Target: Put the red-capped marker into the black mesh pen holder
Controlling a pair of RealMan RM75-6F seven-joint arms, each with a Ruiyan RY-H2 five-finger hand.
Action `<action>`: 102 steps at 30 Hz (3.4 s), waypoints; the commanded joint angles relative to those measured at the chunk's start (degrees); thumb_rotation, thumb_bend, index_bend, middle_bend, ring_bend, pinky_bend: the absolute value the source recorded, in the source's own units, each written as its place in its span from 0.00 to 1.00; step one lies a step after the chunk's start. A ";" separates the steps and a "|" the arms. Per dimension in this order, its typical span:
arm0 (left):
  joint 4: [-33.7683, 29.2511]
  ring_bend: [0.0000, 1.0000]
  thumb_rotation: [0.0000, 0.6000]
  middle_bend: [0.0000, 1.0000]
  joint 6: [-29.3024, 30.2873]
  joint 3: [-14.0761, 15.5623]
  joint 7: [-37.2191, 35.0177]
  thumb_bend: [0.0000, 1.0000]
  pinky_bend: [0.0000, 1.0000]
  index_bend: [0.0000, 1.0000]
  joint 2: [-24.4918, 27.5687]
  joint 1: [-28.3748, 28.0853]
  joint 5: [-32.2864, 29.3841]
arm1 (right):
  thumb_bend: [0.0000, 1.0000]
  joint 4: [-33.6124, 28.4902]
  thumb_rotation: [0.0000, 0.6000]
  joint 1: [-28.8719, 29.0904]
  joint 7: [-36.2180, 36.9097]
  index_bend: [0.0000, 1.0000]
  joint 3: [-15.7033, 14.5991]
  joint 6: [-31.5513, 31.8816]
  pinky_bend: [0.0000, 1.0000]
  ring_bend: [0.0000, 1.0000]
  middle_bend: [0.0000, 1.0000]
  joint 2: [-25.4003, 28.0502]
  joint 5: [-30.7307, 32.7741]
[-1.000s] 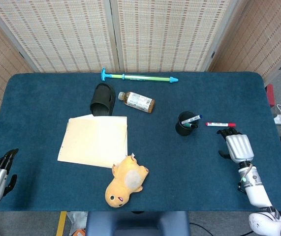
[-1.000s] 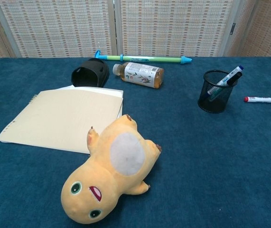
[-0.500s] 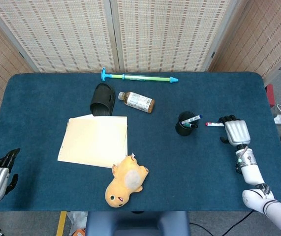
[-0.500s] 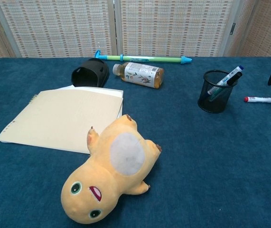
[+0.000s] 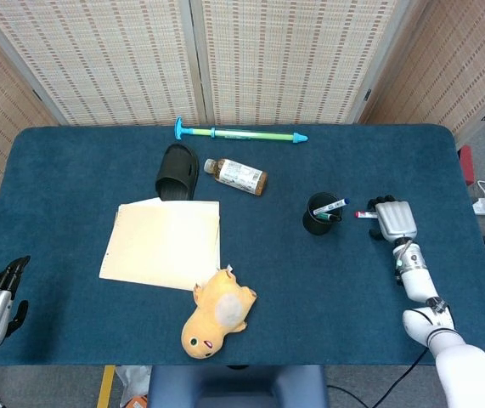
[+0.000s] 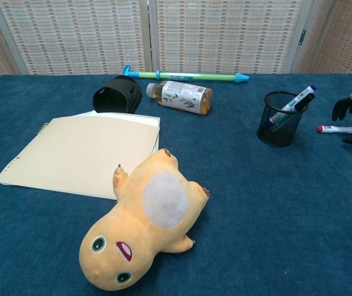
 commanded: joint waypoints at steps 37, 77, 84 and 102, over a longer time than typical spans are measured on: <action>-0.14 0.23 1.00 0.10 -1.71 -0.38 1.02 0.43 0.45 0.07 -0.25 -0.58 -2.30 | 0.55 8.40 1.00 2.92 4.23 0.74 -1.61 -5.23 0.69 0.52 0.55 -5.08 -3.01; 0.15 0.23 1.00 0.10 2.06 0.63 -0.48 0.43 0.45 0.07 -0.04 0.63 2.40 | 0.55 -37.76 1.00 -9.13 -4.54 0.81 2.73 25.86 0.73 0.58 0.61 18.95 -1.92; 0.41 0.23 1.00 0.10 2.46 0.34 -0.08 0.43 0.45 0.07 -0.23 0.84 2.08 | 0.55 -49.61 1.00 -9.76 1.06 0.81 3.54 27.58 0.73 0.58 0.61 24.18 -3.33; 1.08 0.23 1.00 0.10 3.44 -0.36 3.50 0.43 0.45 0.08 -1.76 0.99 1.57 | 0.55 -38.11 1.00 -1.63 32.86 0.80 5.33 17.28 0.73 0.58 0.61 18.74 -4.97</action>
